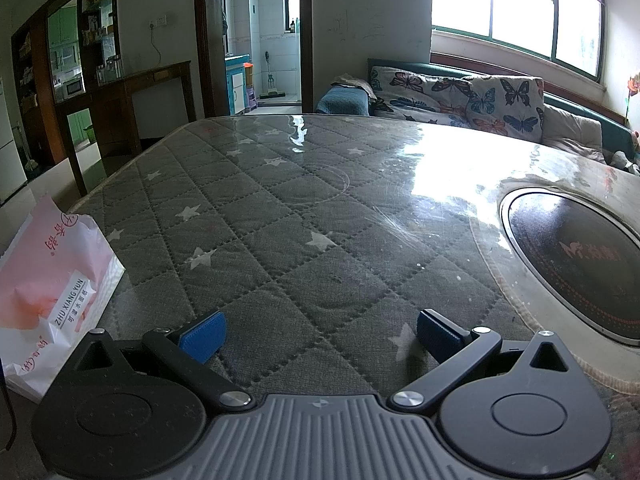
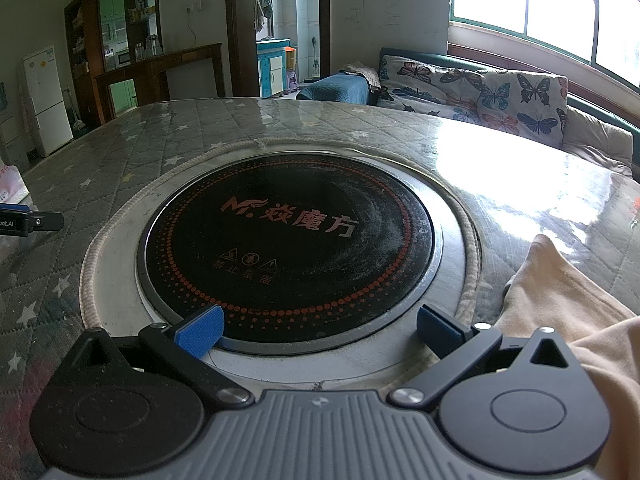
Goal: Fold clothes
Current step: 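Move both tools toward the crumpled cream sweatshirt on the table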
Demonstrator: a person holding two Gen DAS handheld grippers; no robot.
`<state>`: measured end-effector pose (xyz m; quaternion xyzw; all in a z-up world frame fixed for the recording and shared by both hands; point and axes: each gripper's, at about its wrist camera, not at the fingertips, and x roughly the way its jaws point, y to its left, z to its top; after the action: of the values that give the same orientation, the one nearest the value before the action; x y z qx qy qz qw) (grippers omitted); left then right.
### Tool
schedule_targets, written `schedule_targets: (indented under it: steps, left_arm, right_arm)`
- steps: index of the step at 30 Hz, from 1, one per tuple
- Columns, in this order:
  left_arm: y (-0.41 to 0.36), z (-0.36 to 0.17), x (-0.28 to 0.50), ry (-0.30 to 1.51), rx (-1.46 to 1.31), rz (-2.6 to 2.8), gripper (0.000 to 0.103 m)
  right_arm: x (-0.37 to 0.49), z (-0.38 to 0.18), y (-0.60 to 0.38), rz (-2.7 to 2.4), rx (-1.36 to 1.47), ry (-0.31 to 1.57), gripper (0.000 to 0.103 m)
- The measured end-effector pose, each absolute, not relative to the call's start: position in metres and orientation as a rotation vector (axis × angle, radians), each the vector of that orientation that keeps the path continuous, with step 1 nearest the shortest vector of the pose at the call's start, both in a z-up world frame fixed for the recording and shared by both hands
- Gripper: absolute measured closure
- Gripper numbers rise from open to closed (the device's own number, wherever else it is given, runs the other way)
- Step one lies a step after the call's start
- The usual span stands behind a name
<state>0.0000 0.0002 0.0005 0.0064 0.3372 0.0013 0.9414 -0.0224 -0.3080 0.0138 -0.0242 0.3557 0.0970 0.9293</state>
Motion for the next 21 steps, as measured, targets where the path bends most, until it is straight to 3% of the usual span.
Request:
schedule_targets:
  steps: [21]
  left_arm:
    - [-0.0013,0.0036,0.0023,0.700,0.023,0.012,0.000]
  right_arm:
    - [-0.0184,0.0127,-0.3049,0.199,-0.053,0.728,0.000]
